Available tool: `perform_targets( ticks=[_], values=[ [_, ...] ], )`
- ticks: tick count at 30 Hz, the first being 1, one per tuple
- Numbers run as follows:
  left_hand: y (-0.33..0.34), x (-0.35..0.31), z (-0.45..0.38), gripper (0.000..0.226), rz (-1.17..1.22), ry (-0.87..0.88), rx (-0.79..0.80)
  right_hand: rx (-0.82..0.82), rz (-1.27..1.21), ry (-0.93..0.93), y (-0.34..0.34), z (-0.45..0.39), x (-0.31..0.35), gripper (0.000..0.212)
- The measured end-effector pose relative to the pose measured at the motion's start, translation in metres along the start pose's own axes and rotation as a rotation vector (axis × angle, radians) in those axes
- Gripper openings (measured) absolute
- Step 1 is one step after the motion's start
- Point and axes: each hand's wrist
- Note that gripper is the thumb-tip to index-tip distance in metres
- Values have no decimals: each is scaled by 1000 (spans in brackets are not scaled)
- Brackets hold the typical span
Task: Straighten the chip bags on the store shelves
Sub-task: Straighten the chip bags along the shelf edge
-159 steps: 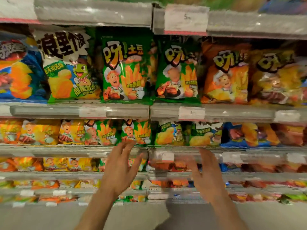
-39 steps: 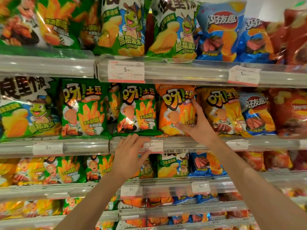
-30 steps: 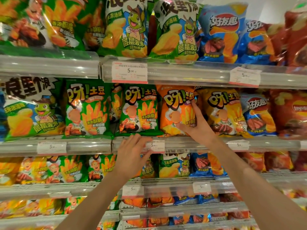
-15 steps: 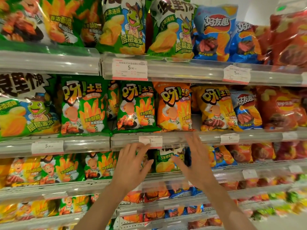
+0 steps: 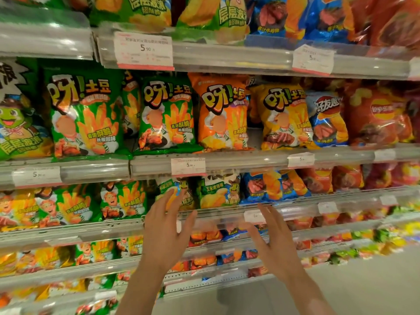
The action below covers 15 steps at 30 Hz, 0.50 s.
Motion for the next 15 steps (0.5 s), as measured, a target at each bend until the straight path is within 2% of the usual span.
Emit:
perform_targets(
  ticks=[5, 10, 15],
  values=[
    [29, -42, 1, 63, -4, -68, -26, -3, -50, -4, -36, -27, -43, 73],
    [79, -113, -8, 62, -15, -132, -80, 0, -68, -14, -93, -68, -99, 83],
    [126, -179, -22, 63, -65, -52, -77, -46, -74, -33, -144, -104, -155, 77]
  ],
)
Point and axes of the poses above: each hand's wrist, its own z-axis away from the middle knuckle, its own y-axis out of the palm, x = y × z, and after that the axes turned 7 degrees about -x, right-handed
